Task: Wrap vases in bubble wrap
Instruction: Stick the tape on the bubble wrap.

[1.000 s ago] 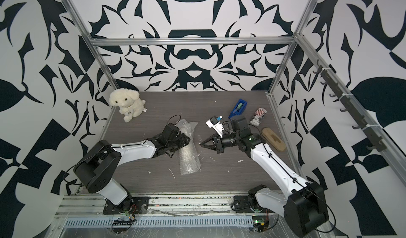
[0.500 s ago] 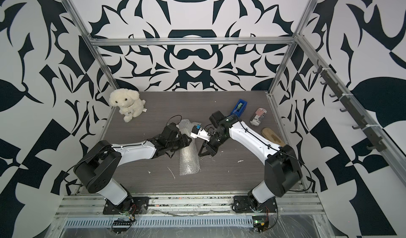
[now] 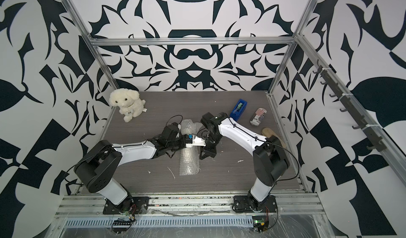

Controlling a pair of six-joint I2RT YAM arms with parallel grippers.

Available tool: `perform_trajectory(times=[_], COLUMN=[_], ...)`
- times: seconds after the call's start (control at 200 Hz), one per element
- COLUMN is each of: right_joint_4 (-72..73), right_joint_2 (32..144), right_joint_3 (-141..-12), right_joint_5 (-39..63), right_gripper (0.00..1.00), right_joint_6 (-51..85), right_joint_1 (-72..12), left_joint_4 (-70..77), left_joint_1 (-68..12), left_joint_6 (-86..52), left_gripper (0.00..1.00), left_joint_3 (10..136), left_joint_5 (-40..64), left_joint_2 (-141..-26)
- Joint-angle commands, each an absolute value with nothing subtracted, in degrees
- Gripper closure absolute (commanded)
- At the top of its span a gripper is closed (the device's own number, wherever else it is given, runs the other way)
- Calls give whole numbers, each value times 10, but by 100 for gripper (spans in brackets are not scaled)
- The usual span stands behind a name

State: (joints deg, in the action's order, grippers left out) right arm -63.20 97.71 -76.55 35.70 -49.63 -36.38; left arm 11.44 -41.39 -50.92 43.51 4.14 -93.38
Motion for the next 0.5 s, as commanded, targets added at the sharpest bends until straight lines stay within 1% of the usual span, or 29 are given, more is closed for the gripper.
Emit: perform_trajectory(times=[0.0,0.295,0.495], right_joint_4=[-671,-733,-731], right_joint_2=[1004,1091,1117], right_joint_3=[-799,-888,-912], right_joint_5=[362,363,358], right_gripper=[100,100,100], right_joint_6=[-552,-563,-557], right_joint_1=[-363,-363,-363], left_joint_4=[145,145,146], left_joint_1=[-416,-417,-417], left_joint_6=[-500,-503,-505], left_gripper=[77,77,77], left_joint_3=[435,430,428], left_joint_5=[53,51,50], left_joint_2=[-934,-930,-926])
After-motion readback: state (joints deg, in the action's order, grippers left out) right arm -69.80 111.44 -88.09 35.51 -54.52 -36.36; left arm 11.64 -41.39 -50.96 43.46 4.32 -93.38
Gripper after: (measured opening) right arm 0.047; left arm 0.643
